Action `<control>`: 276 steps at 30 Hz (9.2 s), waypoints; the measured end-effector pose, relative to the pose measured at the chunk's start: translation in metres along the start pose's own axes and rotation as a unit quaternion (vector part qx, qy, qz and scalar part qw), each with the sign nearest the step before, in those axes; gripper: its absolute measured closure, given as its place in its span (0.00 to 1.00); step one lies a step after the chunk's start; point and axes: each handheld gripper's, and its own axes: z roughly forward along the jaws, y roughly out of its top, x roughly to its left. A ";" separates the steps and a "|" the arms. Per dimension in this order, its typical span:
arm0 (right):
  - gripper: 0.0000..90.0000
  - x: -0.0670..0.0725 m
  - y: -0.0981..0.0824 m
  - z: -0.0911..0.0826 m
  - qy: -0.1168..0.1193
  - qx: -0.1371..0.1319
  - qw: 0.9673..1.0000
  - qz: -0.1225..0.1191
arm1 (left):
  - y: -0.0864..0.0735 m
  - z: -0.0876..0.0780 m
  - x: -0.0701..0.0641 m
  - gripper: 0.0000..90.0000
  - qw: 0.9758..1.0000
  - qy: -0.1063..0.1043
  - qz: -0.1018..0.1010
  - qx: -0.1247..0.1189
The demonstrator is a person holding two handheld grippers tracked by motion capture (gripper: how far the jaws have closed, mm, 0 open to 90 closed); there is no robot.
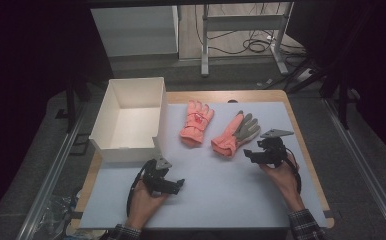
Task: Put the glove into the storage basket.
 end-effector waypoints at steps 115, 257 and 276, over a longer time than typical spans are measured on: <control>0.82 0.042 0.013 0.015 0.161 0.016 0.985 -0.066 | 0.000 0.000 0.000 0.05 1.000 0.000 -0.002 0.000; 0.95 0.068 0.037 -0.016 0.191 0.055 0.975 -0.100 | 0.000 0.000 0.000 0.05 1.000 0.000 -0.001 -0.001; 0.74 0.070 0.025 -0.016 0.159 0.022 0.983 -0.095 | 0.000 0.000 0.000 0.05 1.000 0.000 -0.001 -0.001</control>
